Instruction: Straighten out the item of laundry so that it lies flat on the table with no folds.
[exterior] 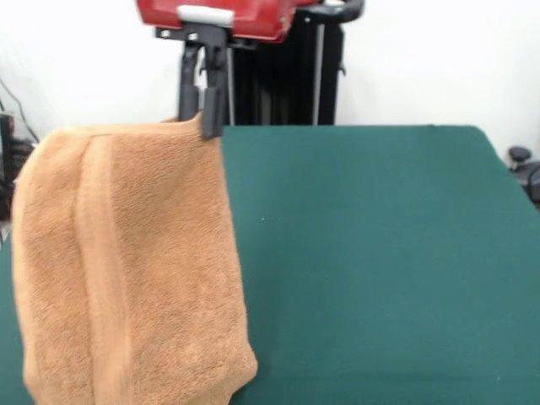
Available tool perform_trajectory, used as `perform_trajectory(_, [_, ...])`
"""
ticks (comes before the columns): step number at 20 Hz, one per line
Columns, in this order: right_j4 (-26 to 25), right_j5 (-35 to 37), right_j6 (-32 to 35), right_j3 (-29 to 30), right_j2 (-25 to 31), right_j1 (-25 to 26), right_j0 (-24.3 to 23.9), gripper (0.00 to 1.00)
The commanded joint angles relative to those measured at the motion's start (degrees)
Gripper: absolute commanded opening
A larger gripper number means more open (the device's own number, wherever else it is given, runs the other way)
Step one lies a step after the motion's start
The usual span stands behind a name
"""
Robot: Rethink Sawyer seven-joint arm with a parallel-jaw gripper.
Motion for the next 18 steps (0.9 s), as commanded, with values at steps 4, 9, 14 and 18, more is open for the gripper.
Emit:
perform_trajectory(4, [0.2,1.1,-1.9,14.3,0.4,-3.5,2.6,0.0])
perform_trajectory(9, [-0.5,-0.5,-1.0,17.2,-0.1,-4.2,2.4,0.0])
perform_trajectory(14, [-0.5,-1.1,-0.4,21.9,-1.0,-6.6,2.0,0.0])
perform_trajectory(18, [-4.4,-11.2,3.8,24.5,-2.9,-5.6,2.6,0.0])
